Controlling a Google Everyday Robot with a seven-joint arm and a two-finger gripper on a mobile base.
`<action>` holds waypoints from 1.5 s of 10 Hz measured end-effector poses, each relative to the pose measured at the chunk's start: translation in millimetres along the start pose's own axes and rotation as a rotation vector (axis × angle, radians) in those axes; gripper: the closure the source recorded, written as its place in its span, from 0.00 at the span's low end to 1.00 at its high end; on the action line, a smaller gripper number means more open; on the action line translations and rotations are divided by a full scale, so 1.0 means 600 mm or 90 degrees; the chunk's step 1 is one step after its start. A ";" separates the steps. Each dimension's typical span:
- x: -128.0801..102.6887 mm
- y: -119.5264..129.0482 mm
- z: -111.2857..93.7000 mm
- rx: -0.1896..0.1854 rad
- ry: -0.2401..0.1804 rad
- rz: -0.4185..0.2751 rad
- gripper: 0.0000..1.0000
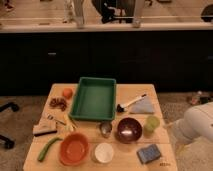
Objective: Wipe tray with sponge
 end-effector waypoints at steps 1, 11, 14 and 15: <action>-0.005 0.003 0.001 0.002 -0.001 -0.002 0.20; -0.042 0.010 0.032 -0.012 0.007 -0.064 0.20; -0.048 0.014 0.044 -0.022 -0.002 -0.080 0.20; -0.055 0.012 0.049 -0.026 -0.008 -0.094 0.20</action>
